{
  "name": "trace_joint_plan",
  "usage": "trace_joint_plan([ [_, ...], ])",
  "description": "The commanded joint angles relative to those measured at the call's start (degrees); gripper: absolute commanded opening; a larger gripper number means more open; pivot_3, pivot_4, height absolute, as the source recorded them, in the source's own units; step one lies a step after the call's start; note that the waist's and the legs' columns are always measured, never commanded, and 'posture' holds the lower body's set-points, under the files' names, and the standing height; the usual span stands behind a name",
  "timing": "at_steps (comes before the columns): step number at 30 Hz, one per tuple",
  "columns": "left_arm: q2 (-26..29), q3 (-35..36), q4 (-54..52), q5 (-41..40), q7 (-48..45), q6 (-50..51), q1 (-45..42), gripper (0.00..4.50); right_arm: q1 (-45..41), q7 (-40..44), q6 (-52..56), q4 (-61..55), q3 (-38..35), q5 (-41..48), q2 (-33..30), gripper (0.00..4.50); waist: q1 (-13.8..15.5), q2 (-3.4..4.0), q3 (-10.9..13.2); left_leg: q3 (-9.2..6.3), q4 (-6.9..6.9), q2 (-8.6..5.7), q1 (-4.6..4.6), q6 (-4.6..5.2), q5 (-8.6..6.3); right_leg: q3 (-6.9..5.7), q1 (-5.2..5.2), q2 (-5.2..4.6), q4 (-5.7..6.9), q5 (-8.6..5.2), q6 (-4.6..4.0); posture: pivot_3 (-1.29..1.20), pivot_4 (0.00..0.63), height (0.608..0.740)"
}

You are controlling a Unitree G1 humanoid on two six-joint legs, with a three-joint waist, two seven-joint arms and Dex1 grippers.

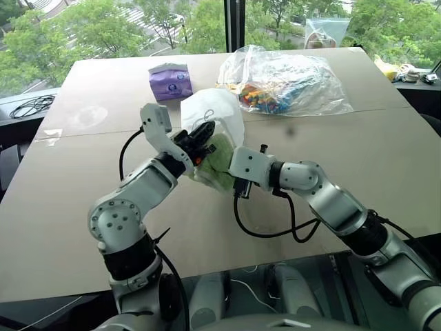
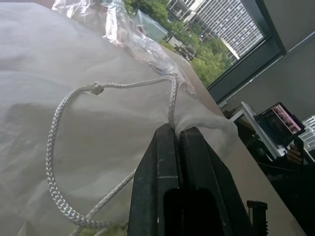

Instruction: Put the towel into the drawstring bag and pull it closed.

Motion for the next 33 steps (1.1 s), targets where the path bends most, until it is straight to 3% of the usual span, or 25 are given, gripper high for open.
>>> trace_joint_plan([
  [1, 1.7, -2.2, -1.8, -0.9, -2.1, -1.8, 1.1, 0.0, -1.3, 2.1, 0.1, -1.9, 0.2, -3.2, -0.7, 0.01, 0.0, 0.0, 0.0, 0.0, 0.0, 0.0, 0.0, 0.0, 0.0, 0.0, 0.0, 0.0, 0.0, 0.0, 0.0, 0.0, 0.15, 0.74],
  [7, 3.7, -4.8, -2.4, -0.8, -3.7, -3.7, 3.0, 0.0, 1.1, -4.1, 22.8, -3.2, -17.3, 10.3, 14.8, 0.01, 0.0, -0.03, 0.0, -0.02, -0.02, 0.06, 0.0, -0.06, 0.03, -0.01, -0.01, 0.01, 0.07, 0.04, 0.03, 0.0, 0.15, 0.74],
  [12, 5.1, -5.3, -1.9, -1.2, -4.2, -5.1, 3.8, 0.0, -0.1, -10.7, 35.7, -2.9, -33.6, 20.6, 27.6, 0.01, 0.3, -0.02, 0.0, -0.03, 0.01, 0.05, -0.01, -0.08, 0.04, -0.06, -0.01, -0.04, 0.09, 0.04, -0.07, 0.0, 0.15, 0.74],
  [16, 6.5, -6.1, -2.0, -1.5, -5.9, -5.6, 5.4, 0.0, -2.7, -17.3, 41.8, -1.6, -44.7, 27.1, 36.6, 0.01, 0.4, 0.02, 0.0, -0.02, -0.02, 0.03, -0.03, -0.08, 0.03, -0.08, -0.02, -0.09, 0.06, 0.07, -0.12, 0.0, 0.15, 0.74],
  [20, 7.5, -6.7, -1.6, -1.3, -6.9, -6.8, 6.0, 0.0, -4.7, -25.1, 43.0, 1.1, -51.6, 32.3, 40.9, 0.01, 0.6, 0.02, 0.0, 0.0, -0.03, 0.0, -0.05, -0.08, 0.02, -0.09, -0.03, -0.13, 0.0, 0.09, -0.16, 0.0, 0.15, 0.74],
  [29, 7.3, -8.3, -2.1, -2.2, -7.3, -7.5, 6.3, 0.0, -5.2, -37.6, 40.7, 4.3, -53.6, 44.5, 43.7, 0.01, -0.4, 0.03, 0.0, -0.02, -0.15, 0.03, -0.02, -0.06, 0.03, -0.06, -0.06, -0.04, 0.01, 0.03, -0.07, 0.0, 0.15, 0.74],
  [31, 7.3, -8.9, -1.4, -2.0, -8.1, -7.7, 5.8, 0.0, -4.5, -38.6, 40.3, 4.3, -51.3, 46.6, 43.1, 0.01, -0.4, 0.03, 0.0, -0.03, -0.15, 0.04, -0.03, -0.05, 0.04, -0.06, -0.06, -0.02, 0.01, 0.03, -0.06, 0.0, 0.15, 0.74],
  [33, 7.3, -9.9, -0.6, -1.4, -9.1, -7.9, 4.8, 0.0, -3.2, -35.6, 40.0, 2.7, -43.7, 45.3, 38.3, 0.01, -0.4, 0.03, 0.0, -0.02, -0.15, 0.03, -0.03, -0.05, 0.04, -0.06, -0.06, -0.02, 0.01, 0.03, -0.06, 0.0, 0.15, 0.74],
])
